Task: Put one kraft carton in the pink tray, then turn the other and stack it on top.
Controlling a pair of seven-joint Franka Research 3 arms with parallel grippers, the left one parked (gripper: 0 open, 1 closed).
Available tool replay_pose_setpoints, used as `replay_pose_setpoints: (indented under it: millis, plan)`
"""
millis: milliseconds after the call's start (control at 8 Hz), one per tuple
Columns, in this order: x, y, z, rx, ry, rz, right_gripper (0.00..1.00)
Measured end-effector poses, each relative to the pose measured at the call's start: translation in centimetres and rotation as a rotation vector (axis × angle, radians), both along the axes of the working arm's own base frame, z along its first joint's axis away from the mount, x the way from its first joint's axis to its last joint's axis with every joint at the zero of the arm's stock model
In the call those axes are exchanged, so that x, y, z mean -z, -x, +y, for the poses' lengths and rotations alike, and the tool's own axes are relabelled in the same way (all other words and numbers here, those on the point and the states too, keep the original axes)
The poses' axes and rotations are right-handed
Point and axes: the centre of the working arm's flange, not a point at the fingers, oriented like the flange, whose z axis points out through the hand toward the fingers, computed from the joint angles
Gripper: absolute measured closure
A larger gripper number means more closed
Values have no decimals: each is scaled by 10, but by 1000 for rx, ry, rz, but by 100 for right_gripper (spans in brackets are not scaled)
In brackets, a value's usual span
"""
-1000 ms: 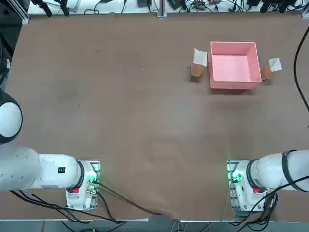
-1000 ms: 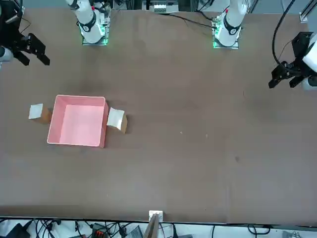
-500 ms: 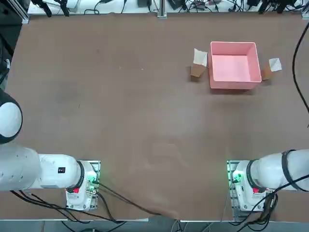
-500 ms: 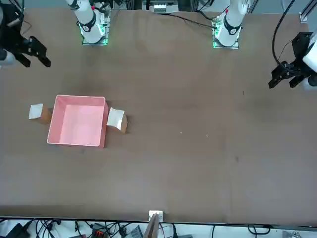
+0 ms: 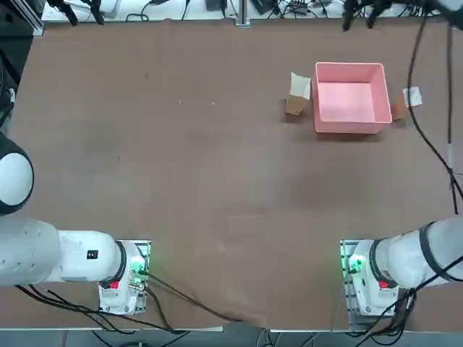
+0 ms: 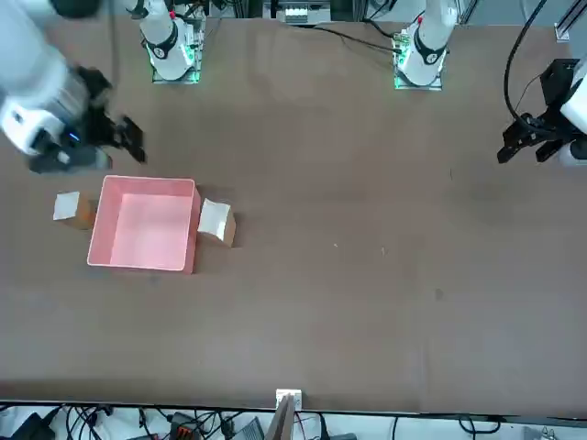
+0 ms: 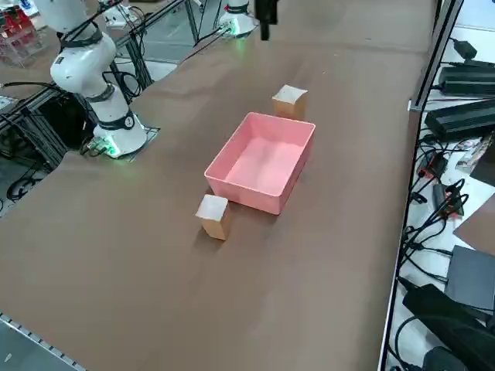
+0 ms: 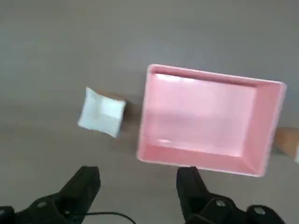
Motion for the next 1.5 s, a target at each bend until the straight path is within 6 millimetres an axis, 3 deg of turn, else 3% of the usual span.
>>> replay_pose_setpoints:
  millis: [250, 500, 1000, 1500]
  plan:
    - [57, -12, 68, 30, 11, -15, 1]
    - [116, -21, 109, 29, 16, -19, 2]
    - [202, -33, 125, 51, 41, 30, 15]
    - [246, -23, 145, 86, 75, 84, 21]
